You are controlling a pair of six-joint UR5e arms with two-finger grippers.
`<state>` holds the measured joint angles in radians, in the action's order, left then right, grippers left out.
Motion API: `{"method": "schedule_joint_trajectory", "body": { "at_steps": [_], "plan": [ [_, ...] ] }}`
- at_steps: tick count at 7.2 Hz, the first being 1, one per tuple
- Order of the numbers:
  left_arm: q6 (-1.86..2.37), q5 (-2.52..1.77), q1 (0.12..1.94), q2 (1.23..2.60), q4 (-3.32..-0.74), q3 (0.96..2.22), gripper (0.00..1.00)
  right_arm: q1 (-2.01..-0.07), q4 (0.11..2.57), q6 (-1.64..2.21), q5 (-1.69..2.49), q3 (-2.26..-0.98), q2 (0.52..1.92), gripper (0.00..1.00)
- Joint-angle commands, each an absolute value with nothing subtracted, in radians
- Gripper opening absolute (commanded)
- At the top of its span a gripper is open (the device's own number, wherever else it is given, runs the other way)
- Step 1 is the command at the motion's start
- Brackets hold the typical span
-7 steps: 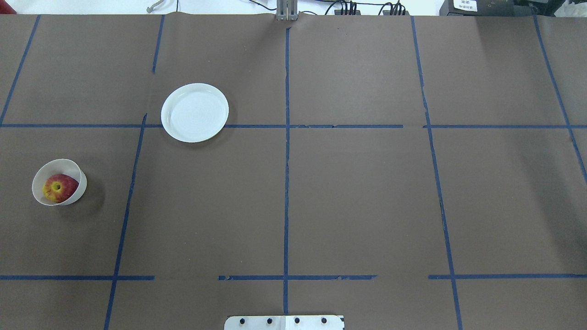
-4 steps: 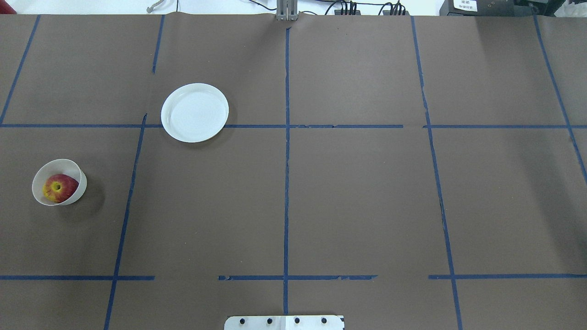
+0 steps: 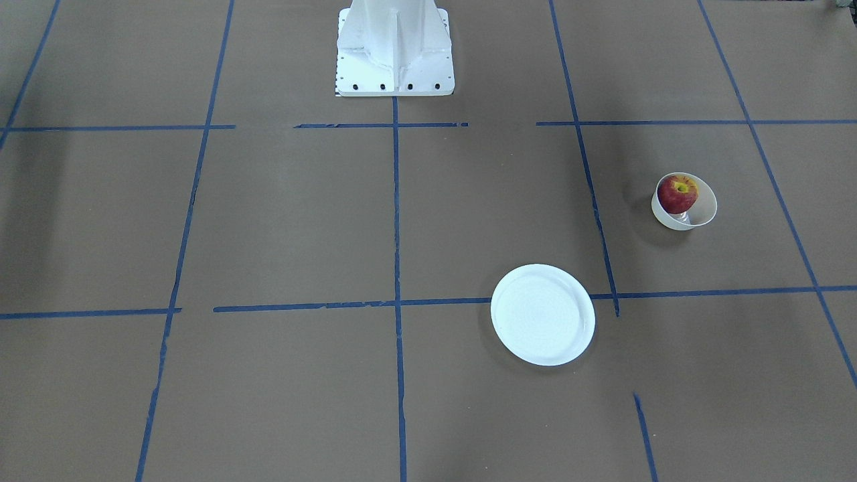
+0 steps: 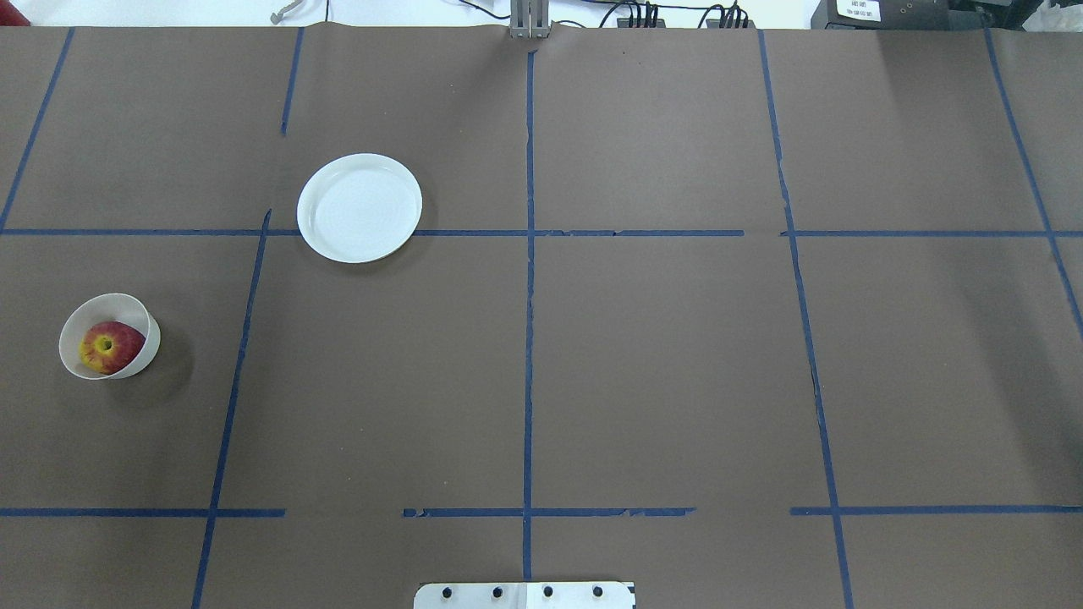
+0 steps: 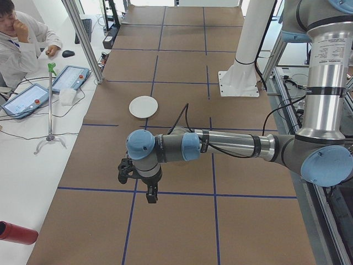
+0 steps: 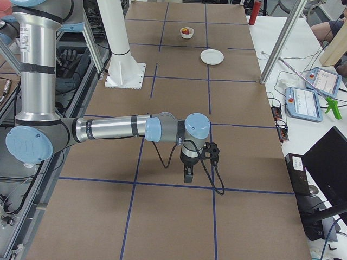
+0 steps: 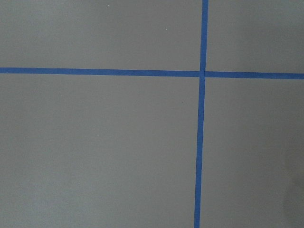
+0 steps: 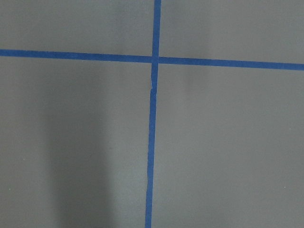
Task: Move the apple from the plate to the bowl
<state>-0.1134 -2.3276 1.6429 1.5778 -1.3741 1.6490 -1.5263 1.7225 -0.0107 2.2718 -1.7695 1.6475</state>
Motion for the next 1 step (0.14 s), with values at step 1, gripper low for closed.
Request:
{"method": "schedule_joint_trajectory", "body": {
  "at_steps": [1],
  "plan": [
    [-0.114, -2.326, 1.643, 1.577, -1.377, 1.649, 1.0, -1.526, 1.723, -0.011, 2.272, -1.77, 1.647, 1.0]
  ]
}}
